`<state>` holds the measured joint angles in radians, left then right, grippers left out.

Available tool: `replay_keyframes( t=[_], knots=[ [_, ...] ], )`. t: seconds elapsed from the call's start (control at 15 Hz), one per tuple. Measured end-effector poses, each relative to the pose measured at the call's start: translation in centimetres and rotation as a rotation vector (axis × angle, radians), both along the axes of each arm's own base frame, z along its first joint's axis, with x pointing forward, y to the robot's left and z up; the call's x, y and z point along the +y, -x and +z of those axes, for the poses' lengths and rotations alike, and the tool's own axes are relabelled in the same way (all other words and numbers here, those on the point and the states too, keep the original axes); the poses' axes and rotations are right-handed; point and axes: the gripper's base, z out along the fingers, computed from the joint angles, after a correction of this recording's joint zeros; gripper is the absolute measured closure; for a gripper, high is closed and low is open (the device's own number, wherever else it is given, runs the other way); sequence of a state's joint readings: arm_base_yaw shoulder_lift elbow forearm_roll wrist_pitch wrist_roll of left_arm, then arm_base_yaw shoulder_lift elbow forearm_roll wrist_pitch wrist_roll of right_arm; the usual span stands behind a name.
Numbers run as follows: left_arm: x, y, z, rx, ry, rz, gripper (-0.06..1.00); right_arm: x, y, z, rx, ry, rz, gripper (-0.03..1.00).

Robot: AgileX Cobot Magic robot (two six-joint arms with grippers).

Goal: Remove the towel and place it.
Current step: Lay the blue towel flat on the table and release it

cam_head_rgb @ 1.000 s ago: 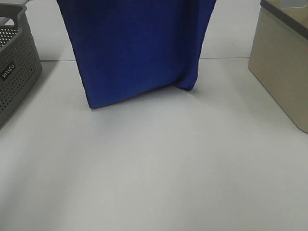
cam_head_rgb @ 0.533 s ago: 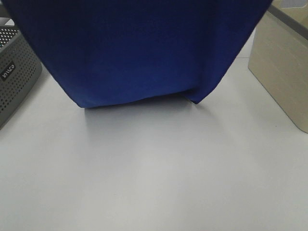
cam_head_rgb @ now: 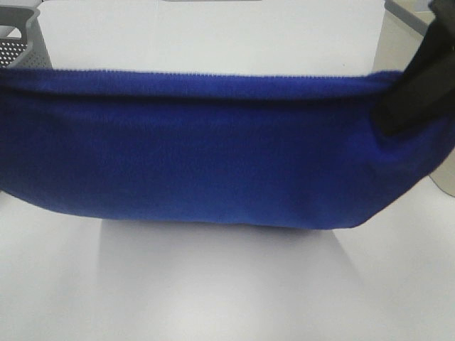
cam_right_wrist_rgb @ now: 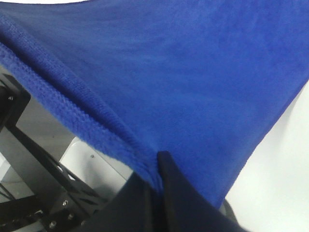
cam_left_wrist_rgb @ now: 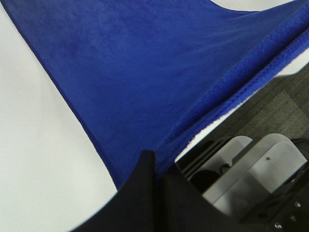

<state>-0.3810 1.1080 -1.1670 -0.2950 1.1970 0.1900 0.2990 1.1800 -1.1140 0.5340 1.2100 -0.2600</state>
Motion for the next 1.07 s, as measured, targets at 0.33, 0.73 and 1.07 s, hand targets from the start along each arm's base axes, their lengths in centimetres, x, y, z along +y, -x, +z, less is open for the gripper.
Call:
replay_keyframes(
  t=[0.33, 0.73, 1.07],
  knots=[
    [-0.1, 1.3, -6.1, 0.231, -0.004, 0.01, 0.94, -0.3, 1.9, -5.9, 0.194, 0.036, 0.032, 0.95],
    [0.2, 3.7, -12.8, 0.508, -0.025, 0.068, 0.94, -0.9, 5.7, -12.9, 0.467, 0.023, -0.021, 0.95],
    [-0.2, 3.4, -14.9, 0.63, -0.036, 0.087, 0.94, -0.8, 5.7, -15.6, 0.616, 0.066, -0.037, 0.95]
  ],
)
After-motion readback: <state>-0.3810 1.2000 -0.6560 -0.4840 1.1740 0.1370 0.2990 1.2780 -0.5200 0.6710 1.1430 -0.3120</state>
